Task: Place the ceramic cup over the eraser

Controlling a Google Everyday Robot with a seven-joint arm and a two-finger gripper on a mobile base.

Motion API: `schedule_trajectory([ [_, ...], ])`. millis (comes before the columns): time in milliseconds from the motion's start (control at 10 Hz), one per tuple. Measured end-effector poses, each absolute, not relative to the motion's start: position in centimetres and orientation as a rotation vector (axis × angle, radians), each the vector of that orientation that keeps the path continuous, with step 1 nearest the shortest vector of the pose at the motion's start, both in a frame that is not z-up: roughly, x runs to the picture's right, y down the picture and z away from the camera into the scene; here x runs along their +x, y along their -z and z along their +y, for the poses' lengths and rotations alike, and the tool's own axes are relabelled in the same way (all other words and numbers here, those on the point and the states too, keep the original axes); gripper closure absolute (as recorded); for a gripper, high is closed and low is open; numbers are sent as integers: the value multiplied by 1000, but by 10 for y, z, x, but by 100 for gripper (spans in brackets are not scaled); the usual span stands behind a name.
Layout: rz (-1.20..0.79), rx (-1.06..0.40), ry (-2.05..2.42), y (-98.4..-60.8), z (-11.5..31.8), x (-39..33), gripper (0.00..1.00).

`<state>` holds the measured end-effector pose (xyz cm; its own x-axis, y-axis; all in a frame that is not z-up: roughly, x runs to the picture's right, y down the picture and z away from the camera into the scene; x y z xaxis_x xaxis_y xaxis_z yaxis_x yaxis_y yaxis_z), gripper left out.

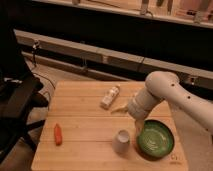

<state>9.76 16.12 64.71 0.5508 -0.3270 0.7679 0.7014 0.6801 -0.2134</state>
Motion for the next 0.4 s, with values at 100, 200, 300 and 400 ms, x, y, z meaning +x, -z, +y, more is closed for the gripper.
schedule_trajectory([
  [100, -766, -534, 644, -647, 156, 98, 20],
  [200, -765, -528, 644, -646, 152, 99, 20],
  [300, -767, -531, 645, -642, 150, 99, 20],
  [400, -768, -535, 645, -644, 152, 99, 20],
])
